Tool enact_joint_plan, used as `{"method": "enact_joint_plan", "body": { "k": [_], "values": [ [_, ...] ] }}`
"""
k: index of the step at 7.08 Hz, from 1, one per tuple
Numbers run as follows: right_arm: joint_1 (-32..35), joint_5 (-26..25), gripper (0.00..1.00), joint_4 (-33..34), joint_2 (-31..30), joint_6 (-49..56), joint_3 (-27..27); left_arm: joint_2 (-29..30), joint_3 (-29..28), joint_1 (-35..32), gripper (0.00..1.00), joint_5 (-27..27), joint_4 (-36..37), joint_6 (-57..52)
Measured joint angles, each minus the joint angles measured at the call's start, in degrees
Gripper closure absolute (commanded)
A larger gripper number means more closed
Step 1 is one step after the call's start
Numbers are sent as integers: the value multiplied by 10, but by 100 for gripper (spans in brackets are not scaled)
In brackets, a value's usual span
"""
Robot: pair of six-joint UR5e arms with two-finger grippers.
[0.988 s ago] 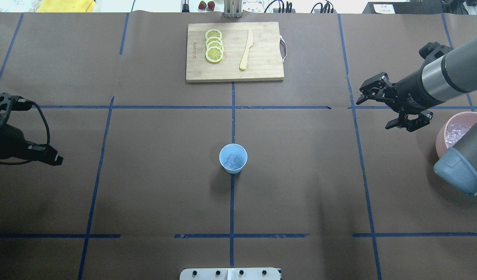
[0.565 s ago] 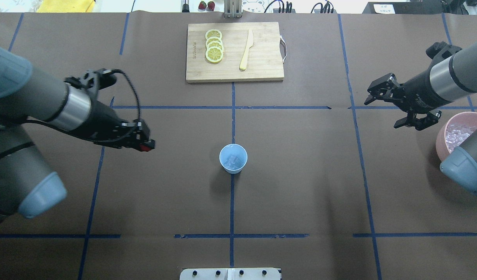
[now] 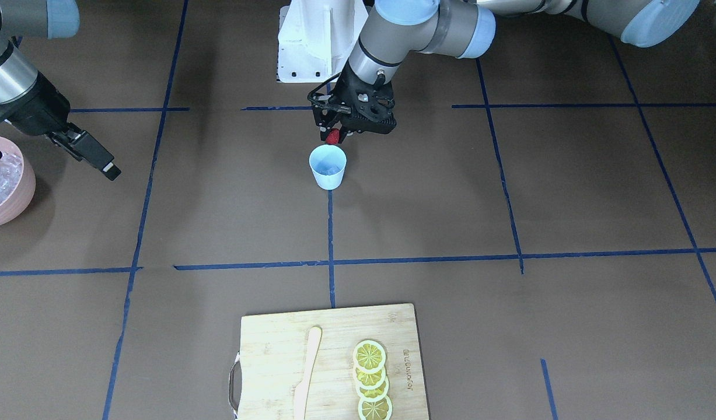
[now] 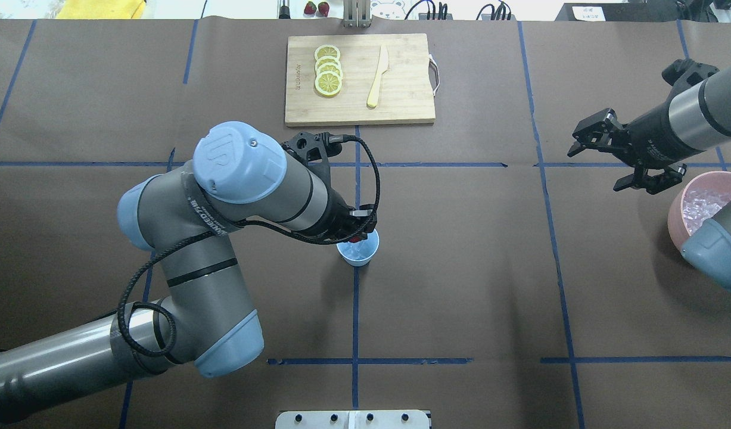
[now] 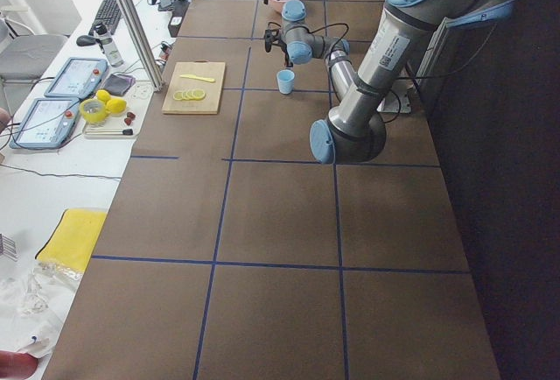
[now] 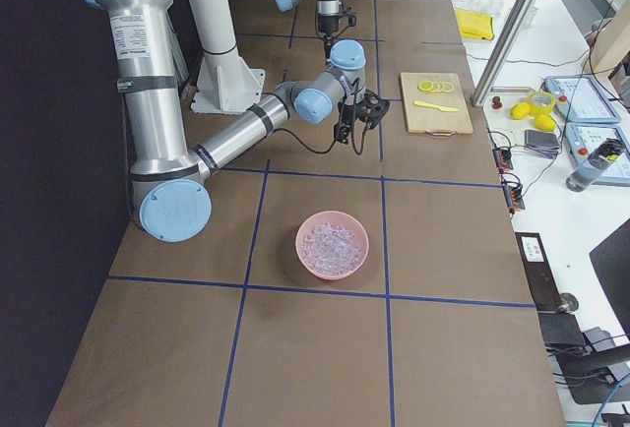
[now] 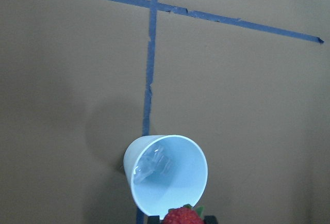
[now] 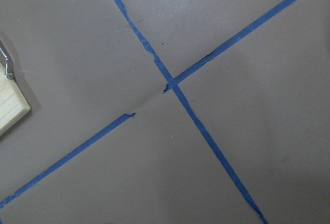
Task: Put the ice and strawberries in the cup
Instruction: 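Carry the strawberry over the blue cup and drop it in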
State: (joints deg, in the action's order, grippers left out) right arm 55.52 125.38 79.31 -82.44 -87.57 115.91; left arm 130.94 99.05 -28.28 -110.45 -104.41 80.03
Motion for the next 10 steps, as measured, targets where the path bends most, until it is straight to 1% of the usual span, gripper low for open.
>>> {"method": "enact_joint_plan", "body": {
  "k": [1,2,3,4,8,9,10],
  "values": [
    [0,0,0,0,0,0,0,7,-12,3,92,12,1,0],
    [0,0,0,0,0,0,0,9,-20,4,83,22,2,0],
    [0,0,0,0,0,0,0,9,-24,4,61,27,2,0],
    [0,0,0,0,0,0,0,8,-25,4,21,30,2,0],
    [0,-1,0,0,0,0,-1,7,-25,4,17,32,2,0],
    [0,-1,0,0,0,0,-1,3,-20,2,17,32,2,-1],
    [6,0,0,2,0,4,-1,-18,0,-11,17,30,3,-11]
  ]
}}
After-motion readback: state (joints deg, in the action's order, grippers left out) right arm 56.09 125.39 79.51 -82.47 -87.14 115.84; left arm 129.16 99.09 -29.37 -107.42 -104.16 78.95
